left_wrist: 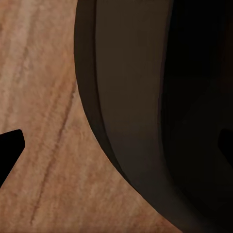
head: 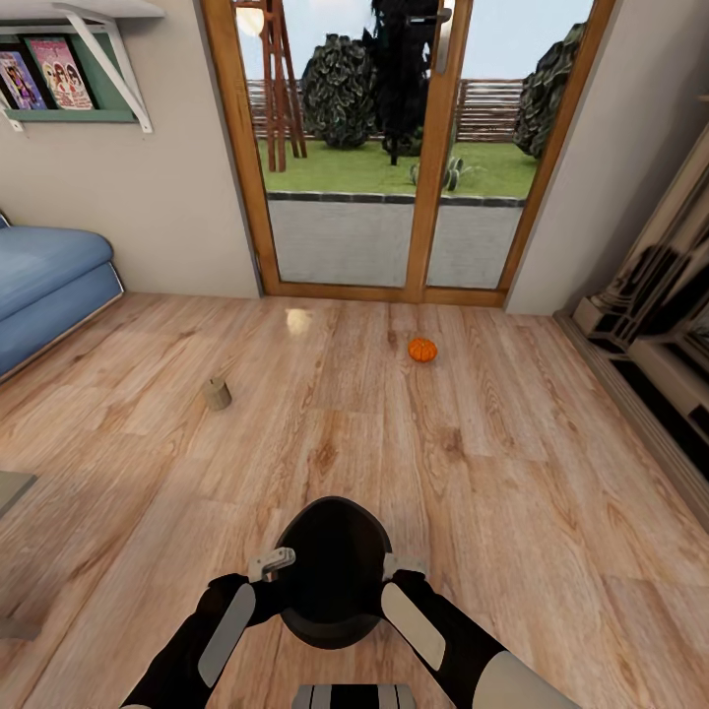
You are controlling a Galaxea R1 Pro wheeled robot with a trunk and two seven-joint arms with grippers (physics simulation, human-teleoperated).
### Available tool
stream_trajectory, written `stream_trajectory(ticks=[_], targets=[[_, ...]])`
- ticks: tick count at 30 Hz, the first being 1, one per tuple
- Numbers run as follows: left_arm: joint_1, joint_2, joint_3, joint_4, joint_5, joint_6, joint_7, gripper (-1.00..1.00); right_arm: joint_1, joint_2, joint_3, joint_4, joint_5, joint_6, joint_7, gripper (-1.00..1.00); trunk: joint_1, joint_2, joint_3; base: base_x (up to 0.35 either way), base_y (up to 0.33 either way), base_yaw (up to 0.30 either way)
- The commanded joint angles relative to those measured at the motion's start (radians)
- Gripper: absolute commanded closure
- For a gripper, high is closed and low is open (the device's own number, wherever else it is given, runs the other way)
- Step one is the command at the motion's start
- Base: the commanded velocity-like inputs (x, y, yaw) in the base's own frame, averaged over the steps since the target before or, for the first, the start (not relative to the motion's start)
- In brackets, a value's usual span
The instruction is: Place each of the two pumpkins and all three candles from the living room inside a cabinet in the living room (use any cabinet), then make sure every cabinet is closed, and position the cauldron so it is next to a table in the living room.
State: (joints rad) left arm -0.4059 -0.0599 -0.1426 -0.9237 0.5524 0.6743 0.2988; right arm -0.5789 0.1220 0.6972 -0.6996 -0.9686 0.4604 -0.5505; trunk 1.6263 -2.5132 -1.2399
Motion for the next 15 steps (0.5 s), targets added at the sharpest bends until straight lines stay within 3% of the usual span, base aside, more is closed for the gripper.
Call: stream_trajectory(ticks=[1, 6, 7, 15], targets=[[0.000, 0.000, -0.002, -0.001, 0.011, 0.002, 0.009, -1.00, -0.001, 0.000, 0.004, -0.001, -0.007, 0.001, -0.008, -1.00, 0.000, 0.000, -0.001, 0.000, 0.000, 0.000], [0.000, 0.000, -0.002, -0.001, 0.011, 0.002, 0.009, -1.00, -0.001, 0.000, 0.004, -0.001, -0.007, 0.001, -0.006, -1.00, 0.000, 0.000, -0.001, 0.000, 0.000, 0.000], [0.000, 0.000, -0.002, -0.001, 0.011, 0.002, 0.009, -1.00, -0.001, -0.001, 0.004, -0.001, -0.007, 0.001, -0.006, 1.00, 0.000, 0.000, -0.001, 0.000, 0.000, 0.000], [0.000, 0.000, -0.002, -0.001, 0.011, 0.002, 0.009, -1.00, -0.001, 0.000, 0.003, -0.001, -0.007, 0.001, -0.003, 1.00, 0.000, 0.000, -0.001, 0.000, 0.000, 0.000]])
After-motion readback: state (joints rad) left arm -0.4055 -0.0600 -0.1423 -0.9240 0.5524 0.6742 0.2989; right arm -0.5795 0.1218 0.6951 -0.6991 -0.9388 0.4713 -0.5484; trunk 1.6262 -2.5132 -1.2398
